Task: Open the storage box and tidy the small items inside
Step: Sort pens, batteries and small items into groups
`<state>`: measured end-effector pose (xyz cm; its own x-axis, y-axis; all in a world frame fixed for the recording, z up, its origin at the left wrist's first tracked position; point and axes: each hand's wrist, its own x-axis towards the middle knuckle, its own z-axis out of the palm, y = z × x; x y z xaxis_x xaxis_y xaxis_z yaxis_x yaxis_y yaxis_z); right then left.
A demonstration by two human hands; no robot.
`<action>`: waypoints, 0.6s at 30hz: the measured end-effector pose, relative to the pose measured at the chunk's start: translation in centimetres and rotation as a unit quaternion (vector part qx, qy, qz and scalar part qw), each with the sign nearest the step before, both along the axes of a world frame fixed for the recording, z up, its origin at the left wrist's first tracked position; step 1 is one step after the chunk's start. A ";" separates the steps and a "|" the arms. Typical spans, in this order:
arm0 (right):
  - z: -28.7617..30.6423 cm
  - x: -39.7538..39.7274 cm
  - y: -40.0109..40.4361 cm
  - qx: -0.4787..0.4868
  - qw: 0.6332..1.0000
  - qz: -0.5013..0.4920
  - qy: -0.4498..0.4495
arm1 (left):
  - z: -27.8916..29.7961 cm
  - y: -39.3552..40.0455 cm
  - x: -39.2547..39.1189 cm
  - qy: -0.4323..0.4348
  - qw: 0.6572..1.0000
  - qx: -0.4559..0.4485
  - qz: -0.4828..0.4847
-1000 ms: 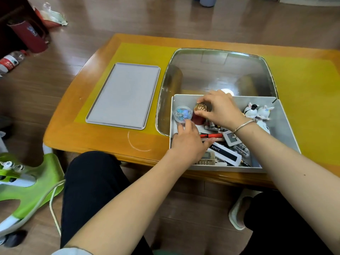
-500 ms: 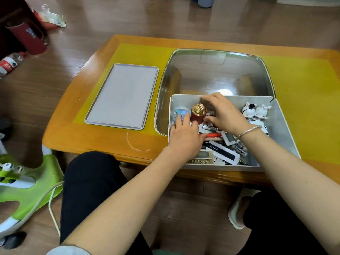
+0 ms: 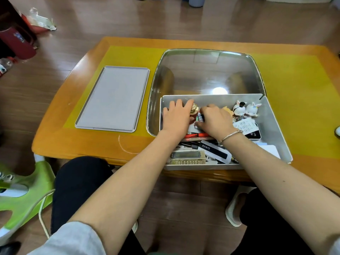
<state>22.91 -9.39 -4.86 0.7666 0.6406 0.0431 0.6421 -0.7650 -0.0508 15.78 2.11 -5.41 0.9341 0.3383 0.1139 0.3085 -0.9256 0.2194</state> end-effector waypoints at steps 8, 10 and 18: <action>0.1 -0.2 -0.8 0.033 0.988 0.069 0.133 | -0.2 0.3 -0.2 -0.016 1.000 0.001 0.000; 0.3 -0.9 -1.7 0.061 0.976 0.106 0.178 | -0.4 0.4 -0.1 -0.017 1.000 0.000 -0.002; 1.5 -0.2 -7.0 0.199 0.965 -0.006 0.170 | -0.2 0.3 0.2 -0.019 1.000 -0.002 -0.011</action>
